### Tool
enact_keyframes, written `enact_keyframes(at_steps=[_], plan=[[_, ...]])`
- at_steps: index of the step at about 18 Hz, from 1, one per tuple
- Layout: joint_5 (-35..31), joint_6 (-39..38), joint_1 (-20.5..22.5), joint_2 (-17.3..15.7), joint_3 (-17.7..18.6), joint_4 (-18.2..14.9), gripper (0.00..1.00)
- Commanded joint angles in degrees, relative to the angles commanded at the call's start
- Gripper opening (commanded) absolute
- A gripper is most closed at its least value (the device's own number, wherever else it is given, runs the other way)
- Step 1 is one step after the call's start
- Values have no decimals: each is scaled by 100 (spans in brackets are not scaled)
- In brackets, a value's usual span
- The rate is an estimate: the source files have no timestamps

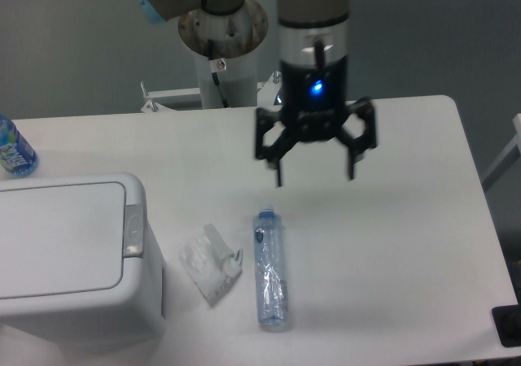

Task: Open the trash can
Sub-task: 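Move the open gripper down toward the white trash can lid, then lower the gripper finger onto the lid's edge beside the hinge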

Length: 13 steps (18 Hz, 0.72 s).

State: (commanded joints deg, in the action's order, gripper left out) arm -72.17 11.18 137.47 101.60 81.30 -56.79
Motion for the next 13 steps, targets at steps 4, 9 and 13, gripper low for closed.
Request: enact_keyframes(at_steps=[4, 9, 13], plan=[[36, -230, -300, 185, 17, 220, 100], [36, -221, -625, 282, 44, 247, 100], [36, -221, -757, 326, 79, 247, 100]])
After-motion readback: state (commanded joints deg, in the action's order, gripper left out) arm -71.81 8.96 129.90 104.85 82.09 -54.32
